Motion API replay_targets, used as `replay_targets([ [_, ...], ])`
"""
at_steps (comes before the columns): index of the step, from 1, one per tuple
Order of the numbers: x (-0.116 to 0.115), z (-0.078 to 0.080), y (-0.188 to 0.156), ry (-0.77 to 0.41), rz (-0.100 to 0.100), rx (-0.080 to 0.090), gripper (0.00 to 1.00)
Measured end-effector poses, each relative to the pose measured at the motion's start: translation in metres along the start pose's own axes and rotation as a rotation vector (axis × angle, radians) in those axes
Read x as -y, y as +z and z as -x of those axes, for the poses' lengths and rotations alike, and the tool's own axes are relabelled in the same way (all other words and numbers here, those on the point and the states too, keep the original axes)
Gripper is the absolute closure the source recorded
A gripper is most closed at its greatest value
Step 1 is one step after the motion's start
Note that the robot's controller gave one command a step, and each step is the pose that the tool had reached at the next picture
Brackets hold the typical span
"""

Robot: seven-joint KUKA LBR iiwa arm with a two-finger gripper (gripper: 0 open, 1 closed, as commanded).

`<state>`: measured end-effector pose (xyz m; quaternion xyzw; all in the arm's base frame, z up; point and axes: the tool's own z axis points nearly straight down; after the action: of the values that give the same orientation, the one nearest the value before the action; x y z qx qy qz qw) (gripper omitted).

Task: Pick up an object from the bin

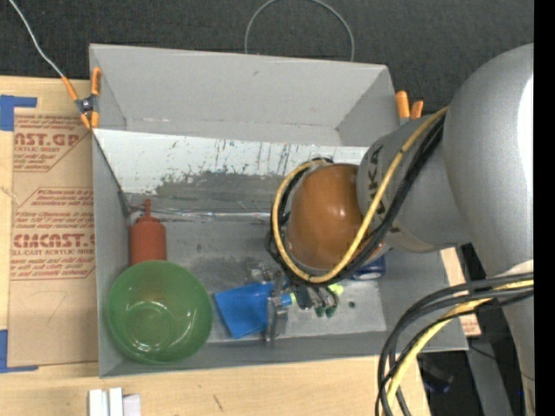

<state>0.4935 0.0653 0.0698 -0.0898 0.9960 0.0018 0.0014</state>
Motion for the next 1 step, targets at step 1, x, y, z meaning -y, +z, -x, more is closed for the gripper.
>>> replay_targets([
  [1,0.0000,0.0000,0.0000,0.000,0.000,0.000,1.00],
])
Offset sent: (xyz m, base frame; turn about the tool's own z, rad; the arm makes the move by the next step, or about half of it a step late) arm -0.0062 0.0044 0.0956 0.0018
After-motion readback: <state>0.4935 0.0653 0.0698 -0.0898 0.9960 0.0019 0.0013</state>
